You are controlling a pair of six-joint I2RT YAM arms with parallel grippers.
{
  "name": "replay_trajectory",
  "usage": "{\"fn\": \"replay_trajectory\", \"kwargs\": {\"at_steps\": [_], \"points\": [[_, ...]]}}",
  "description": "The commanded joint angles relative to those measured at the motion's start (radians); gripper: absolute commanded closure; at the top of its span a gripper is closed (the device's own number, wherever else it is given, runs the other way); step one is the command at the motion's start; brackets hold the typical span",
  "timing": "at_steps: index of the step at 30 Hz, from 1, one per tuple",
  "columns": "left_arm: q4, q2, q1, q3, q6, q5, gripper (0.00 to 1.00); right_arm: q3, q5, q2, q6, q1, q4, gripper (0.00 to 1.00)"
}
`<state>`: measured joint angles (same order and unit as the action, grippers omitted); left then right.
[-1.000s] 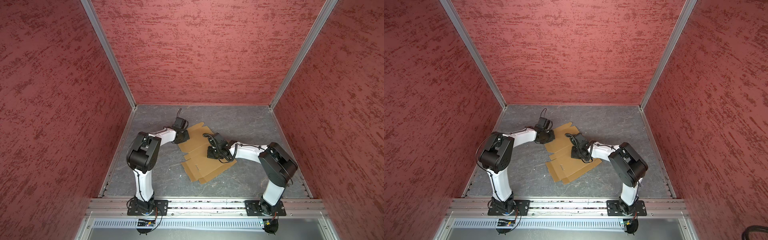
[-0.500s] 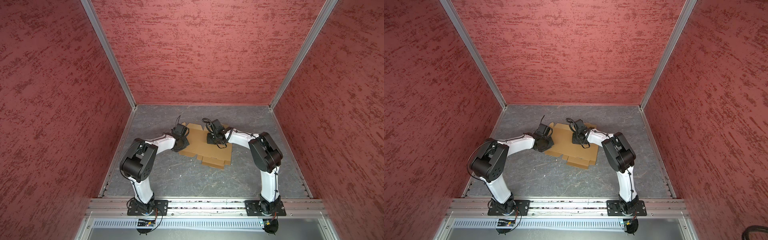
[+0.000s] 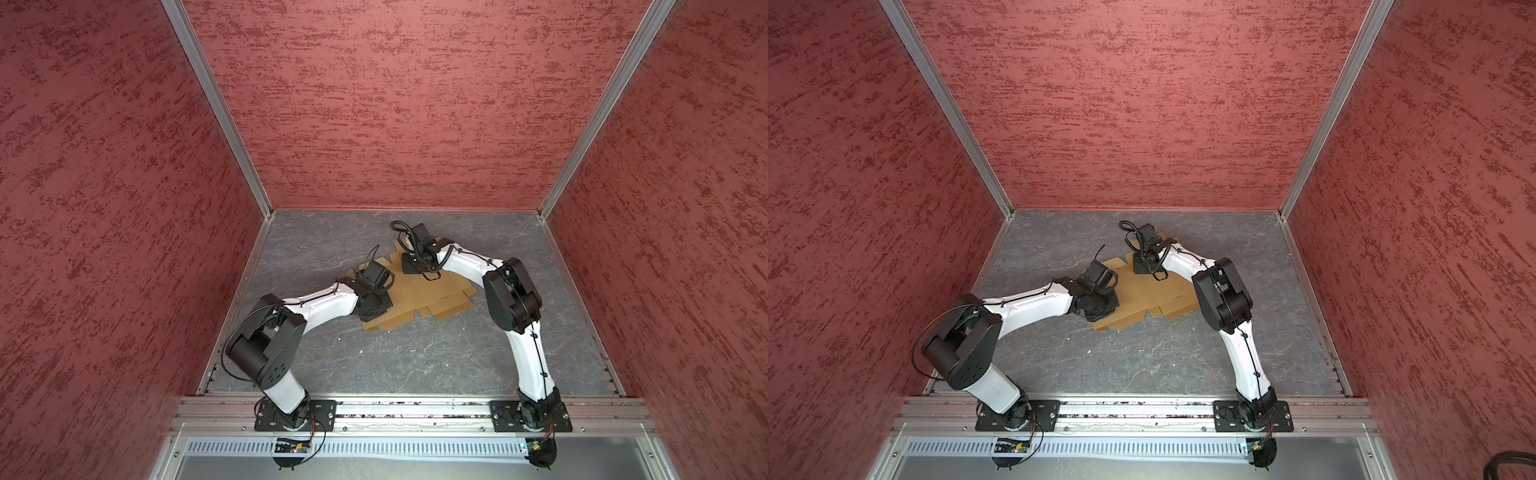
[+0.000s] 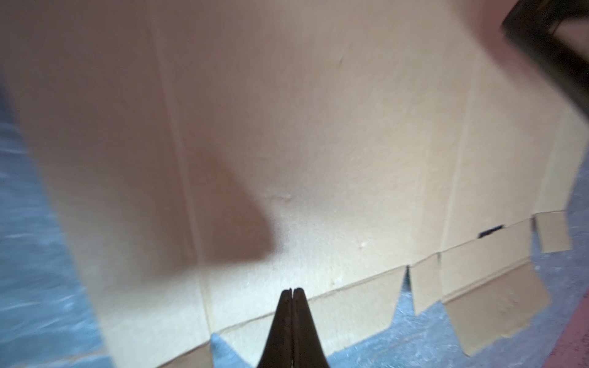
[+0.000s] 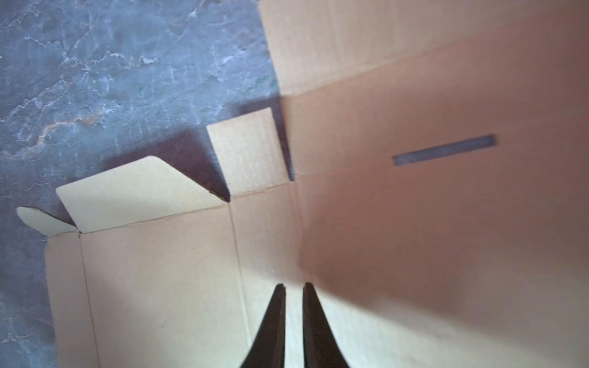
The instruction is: Fold the paper box
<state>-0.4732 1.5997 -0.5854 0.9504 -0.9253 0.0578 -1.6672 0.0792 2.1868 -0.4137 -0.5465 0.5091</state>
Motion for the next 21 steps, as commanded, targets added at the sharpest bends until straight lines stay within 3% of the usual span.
{"fn": "replay_trajectory", "kwargs": {"at_steps": [1,5,10,21], "points": [[-0.046,-0.049,0.080,0.042,0.083,-0.033,1.00,0.104,-0.073,-0.160,0.004,0.024,0.046,0.85],[-0.041,-0.017,0.162,0.088,0.219,-0.029,1.00,0.278,-0.106,-0.306,-0.033,0.030,0.031,0.84],[-0.007,0.080,0.192,0.132,0.342,0.006,1.00,0.407,-0.148,-0.379,-0.081,0.044,0.003,0.84],[0.030,0.158,0.196,0.092,0.352,-0.009,1.00,0.459,-0.133,-0.319,-0.122,0.090,-0.054,0.84]]}}
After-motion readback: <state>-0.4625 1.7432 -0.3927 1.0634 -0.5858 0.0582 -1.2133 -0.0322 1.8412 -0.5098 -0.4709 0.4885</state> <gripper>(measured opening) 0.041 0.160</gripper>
